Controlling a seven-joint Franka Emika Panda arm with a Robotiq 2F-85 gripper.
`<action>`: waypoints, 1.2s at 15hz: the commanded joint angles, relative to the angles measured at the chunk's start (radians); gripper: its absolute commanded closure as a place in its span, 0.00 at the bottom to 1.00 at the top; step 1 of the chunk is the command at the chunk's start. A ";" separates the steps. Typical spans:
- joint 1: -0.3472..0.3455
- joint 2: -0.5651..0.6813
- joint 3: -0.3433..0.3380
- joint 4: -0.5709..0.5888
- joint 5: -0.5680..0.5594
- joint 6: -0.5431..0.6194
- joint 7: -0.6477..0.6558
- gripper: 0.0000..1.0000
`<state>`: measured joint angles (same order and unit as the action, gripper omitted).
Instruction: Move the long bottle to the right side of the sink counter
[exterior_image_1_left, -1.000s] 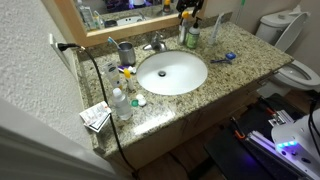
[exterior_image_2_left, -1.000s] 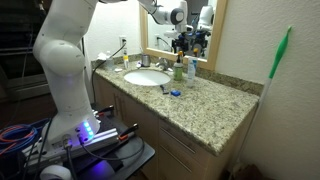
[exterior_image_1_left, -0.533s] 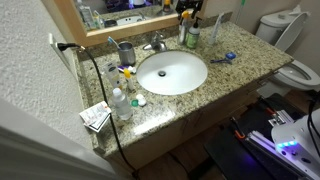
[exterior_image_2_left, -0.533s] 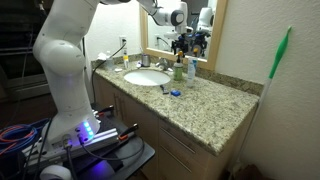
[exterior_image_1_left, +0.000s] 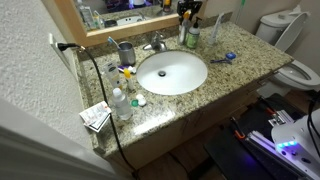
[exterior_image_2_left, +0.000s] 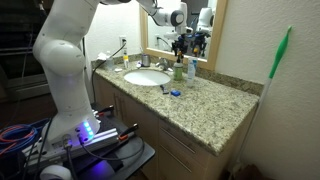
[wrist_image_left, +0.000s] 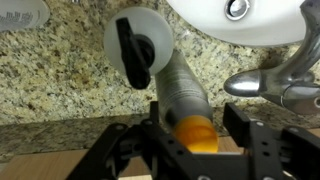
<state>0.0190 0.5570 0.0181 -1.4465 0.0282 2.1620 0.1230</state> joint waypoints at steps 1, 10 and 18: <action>0.004 -0.002 -0.008 0.002 0.003 -0.009 -0.003 0.62; 0.008 -0.071 -0.021 -0.002 -0.010 -0.026 0.014 0.76; 0.007 -0.341 -0.055 -0.002 -0.067 -0.195 0.079 0.76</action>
<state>0.0189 0.3396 -0.0074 -1.4188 0.0155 2.0536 0.1502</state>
